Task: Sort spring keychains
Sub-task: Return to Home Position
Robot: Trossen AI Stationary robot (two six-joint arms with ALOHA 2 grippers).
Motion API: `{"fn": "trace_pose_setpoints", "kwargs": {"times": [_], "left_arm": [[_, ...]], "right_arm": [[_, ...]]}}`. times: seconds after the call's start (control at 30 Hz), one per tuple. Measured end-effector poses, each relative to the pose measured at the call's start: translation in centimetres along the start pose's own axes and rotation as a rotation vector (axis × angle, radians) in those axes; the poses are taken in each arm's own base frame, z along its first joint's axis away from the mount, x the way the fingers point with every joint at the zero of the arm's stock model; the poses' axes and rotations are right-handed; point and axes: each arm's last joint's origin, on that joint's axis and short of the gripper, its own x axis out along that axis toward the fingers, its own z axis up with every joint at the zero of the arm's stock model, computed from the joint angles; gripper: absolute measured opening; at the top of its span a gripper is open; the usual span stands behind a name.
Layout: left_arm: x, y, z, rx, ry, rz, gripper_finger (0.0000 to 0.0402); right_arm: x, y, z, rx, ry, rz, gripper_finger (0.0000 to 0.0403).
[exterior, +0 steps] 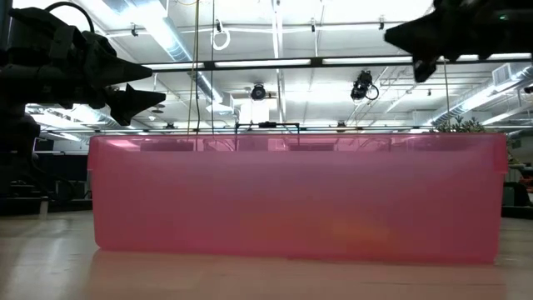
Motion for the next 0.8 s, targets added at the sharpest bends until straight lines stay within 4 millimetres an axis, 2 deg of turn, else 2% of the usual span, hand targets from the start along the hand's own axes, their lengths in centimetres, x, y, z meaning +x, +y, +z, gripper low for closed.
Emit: {"fn": "trace_pose_setpoints", "kwargs": {"times": [0.13, 0.47, 0.67, 0.8], "left_arm": [[0.0, 0.0, 0.0, 0.0, 0.0, 0.0, 0.0321], [0.0, 0.0, 0.0, 0.0, -0.001, 0.0, 0.0321], [0.0, 0.0, 0.0, 0.0, -0.001, 0.0, 0.0321], [0.0, 0.0, 0.0, -0.001, -0.002, 0.0, 0.0321]], "right_arm": [[-2.2, 0.0, -0.4, -0.006, -0.028, -0.008, 0.0032], [-7.7, -0.1, 0.3, -0.021, -0.103, -0.054, 0.0032], [-9.3, -0.1, -1.4, -0.032, -0.257, -0.041, 0.0032], [-8.9, -0.4, -4.0, -0.03, -0.268, -0.053, 0.0032]]}}
